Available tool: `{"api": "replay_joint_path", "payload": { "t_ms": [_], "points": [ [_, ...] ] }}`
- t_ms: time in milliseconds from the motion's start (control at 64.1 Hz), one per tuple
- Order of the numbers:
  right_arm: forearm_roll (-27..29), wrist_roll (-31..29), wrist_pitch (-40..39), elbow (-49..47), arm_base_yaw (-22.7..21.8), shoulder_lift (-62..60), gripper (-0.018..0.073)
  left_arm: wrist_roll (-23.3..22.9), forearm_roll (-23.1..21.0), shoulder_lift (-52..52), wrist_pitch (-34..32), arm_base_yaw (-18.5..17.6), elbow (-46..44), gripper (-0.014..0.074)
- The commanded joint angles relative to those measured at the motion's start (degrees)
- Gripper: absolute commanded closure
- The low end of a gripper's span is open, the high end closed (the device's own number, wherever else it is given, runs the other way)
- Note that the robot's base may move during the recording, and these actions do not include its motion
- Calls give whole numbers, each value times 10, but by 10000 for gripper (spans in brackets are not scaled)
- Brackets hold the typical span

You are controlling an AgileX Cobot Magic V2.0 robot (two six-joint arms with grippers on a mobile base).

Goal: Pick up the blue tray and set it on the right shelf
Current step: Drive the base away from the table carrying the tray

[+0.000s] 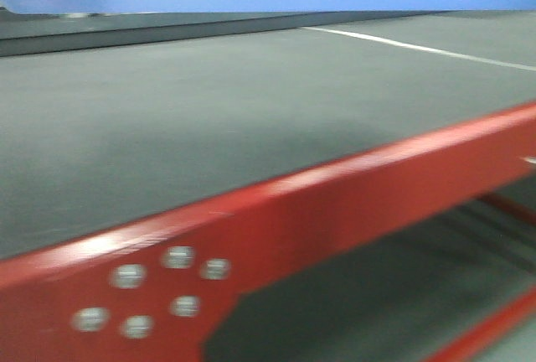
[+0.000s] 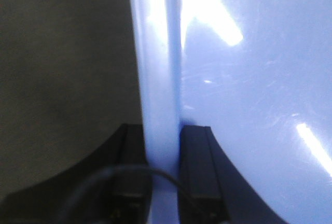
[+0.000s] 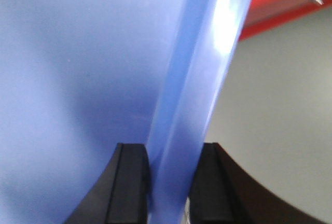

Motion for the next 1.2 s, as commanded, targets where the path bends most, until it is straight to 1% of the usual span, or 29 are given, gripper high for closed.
{"api": "replay_joint_path", "payload": {
  "t_ms": [0, 1185],
  "points": [
    [-15, -21, -39, -16, 3, -17, 503, 16, -7, -23, 49, -9, -14, 645],
    [-15, -21, -39, -16, 3, -17, 503, 16, -7, -23, 49, -9, -14, 645]
  ]
}}
